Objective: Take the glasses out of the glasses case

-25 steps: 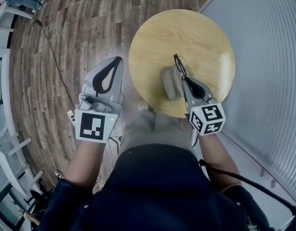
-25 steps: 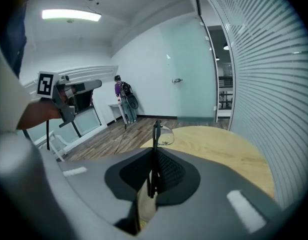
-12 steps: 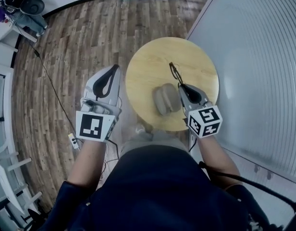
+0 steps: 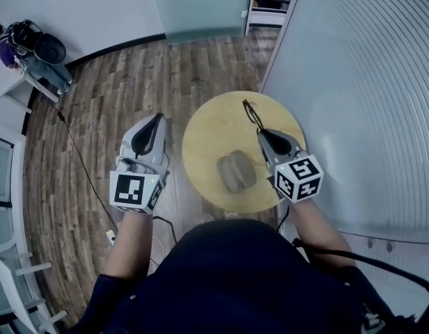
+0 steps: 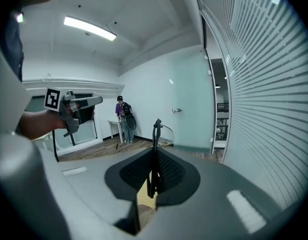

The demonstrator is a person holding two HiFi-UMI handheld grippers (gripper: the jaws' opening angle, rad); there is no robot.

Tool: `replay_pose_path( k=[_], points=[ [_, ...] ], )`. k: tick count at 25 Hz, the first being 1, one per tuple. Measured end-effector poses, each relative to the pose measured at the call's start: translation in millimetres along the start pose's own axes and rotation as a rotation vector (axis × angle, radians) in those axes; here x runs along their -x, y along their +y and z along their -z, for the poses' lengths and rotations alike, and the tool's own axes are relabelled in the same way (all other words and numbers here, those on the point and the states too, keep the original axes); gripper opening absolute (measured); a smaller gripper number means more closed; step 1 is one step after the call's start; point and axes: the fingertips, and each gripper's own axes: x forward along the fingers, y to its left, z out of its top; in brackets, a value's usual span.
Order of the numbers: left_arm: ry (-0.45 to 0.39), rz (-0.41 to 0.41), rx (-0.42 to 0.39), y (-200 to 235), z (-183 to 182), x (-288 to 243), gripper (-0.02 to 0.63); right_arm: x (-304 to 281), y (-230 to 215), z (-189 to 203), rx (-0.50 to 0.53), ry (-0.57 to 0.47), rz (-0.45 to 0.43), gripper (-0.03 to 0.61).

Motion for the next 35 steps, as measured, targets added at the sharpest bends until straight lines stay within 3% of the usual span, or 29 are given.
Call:
replay_pose_path(
  k=[9, 16, 21, 35],
  points=[
    [-0.044, 0.002, -0.061, 21, -59, -3, 0.006, 22, 4, -80, 0.074, -0.114, 0.034, 0.032],
    [-0.127, -0.001, -0.076, 19, -104, -17, 0.006, 49, -6, -125, 0.111, -0.201, 0.058, 0.032],
    [-0.156, -0.005, -0.091, 23, -125, -22, 0.006, 62, -19, -147, 0.11, -0.229, 0.082, 0.032],
    [-0.161, -0.034, -0.072, 30, -130, -26, 0.006, 53, -37, -161, 0.098, -0.27, 0.089, 0.032]
  ],
)
